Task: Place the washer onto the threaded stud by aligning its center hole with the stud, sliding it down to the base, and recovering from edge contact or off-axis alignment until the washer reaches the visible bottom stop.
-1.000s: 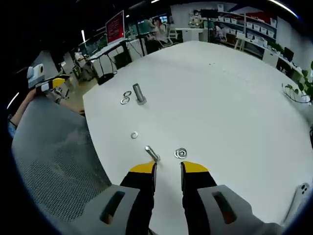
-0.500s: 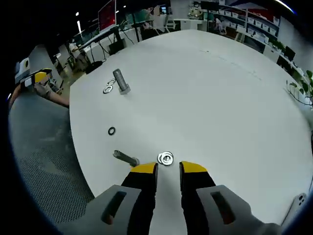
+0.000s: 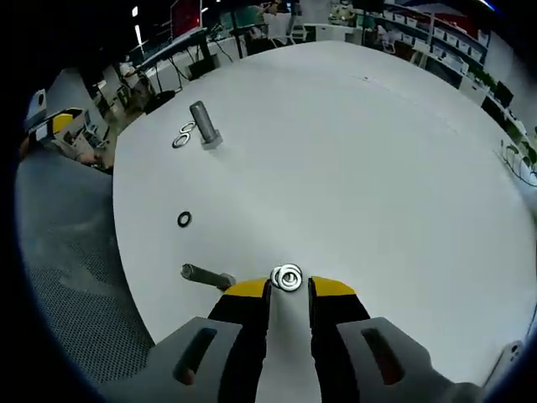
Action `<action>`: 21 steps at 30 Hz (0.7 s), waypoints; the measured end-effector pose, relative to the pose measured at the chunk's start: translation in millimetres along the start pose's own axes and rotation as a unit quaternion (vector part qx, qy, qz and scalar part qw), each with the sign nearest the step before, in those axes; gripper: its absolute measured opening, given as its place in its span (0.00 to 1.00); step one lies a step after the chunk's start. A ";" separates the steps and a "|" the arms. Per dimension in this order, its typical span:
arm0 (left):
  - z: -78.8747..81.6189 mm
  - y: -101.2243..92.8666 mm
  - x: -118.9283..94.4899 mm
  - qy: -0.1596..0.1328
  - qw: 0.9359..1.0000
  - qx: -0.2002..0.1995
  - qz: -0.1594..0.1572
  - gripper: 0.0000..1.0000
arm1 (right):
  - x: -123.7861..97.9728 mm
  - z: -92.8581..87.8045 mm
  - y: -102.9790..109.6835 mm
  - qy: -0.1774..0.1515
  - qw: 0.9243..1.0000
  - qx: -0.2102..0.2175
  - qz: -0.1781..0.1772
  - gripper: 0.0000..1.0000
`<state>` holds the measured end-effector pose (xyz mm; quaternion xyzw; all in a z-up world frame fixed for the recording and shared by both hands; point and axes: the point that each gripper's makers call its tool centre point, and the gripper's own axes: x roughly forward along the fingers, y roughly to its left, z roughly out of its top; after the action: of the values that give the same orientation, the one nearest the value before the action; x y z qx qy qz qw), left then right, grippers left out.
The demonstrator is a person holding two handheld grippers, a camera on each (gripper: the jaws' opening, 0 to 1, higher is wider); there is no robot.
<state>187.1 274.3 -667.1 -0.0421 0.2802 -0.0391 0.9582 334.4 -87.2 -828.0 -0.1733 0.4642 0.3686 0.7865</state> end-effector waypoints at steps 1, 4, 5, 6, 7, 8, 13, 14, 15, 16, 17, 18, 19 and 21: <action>0.1 0.0 0.1 0.000 1.000 0.000 0.000 0.25 | 0.9 0.4 0.6 0.000 1.000 -0.001 0.001 0.20; 0.5 -0.2 -0.1 -0.002 1.000 0.000 0.000 0.25 | 2.8 1.1 2.2 0.002 1.000 -0.003 0.002 0.20; 0.3 -0.3 -0.1 -0.001 1.000 0.000 0.000 0.25 | 2.7 1.4 1.8 0.002 1.000 -0.005 0.000 0.18; 0.1 -0.3 -0.1 -0.001 1.000 0.000 0.000 0.25 | 3.0 1.4 1.4 0.002 1.000 -0.003 0.000 0.17; 0.2 -0.5 -0.1 -0.001 1.000 0.000 0.000 0.25 | 3.8 0.9 0.7 0.004 1.000 -0.001 0.001 0.16; 0.5 -0.5 -0.1 -0.002 1.000 0.000 0.000 0.25 | 4.3 0.1 0.4 0.007 1.000 0.000 0.001 0.14; 0.7 -0.3 -0.1 -0.003 1.000 0.000 0.000 0.25 | 3.7 -1.7 -0.7 0.014 1.000 -0.011 -0.002 0.04; 0.8 -0.3 0.0 -0.003 1.000 -0.001 0.000 0.25 | 3.7 -1.6 -0.8 0.013 1.000 -0.010 -0.001 0.04; 0.8 -0.3 0.0 -0.003 1.000 -0.001 0.000 0.25 | 3.7 -2.1 -0.5 0.013 1.000 -0.007 0.002 0.05; 0.5 -0.2 0.1 -0.002 1.000 0.000 0.000 0.25 | 4.1 -2.4 -0.2 0.014 1.000 -0.003 0.008 0.06; 0.4 -0.2 0.1 -0.002 1.000 0.001 0.000 0.25 | 4.1 -2.2 -0.5 0.014 1.000 0.001 0.007 0.10; 0.4 -0.2 0.2 -0.002 1.000 0.001 0.000 0.25 | 4.1 -1.2 -0.9 0.011 1.000 0.003 0.006 0.12; 0.4 -0.2 0.2 -0.002 1.000 0.001 0.000 0.25 | 3.8 -0.1 0.2 0.008 1.000 0.000 0.006 0.13; 0.3 -0.3 0.3 -0.002 1.000 0.001 0.000 0.25 | 5.0 -0.7 0.7 0.014 1.000 -0.008 0.004 0.15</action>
<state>187.6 274.0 -667.0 -0.0410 0.2784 -0.0395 0.9588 335.0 -85.1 -832.6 -0.1829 0.4733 0.3727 0.7769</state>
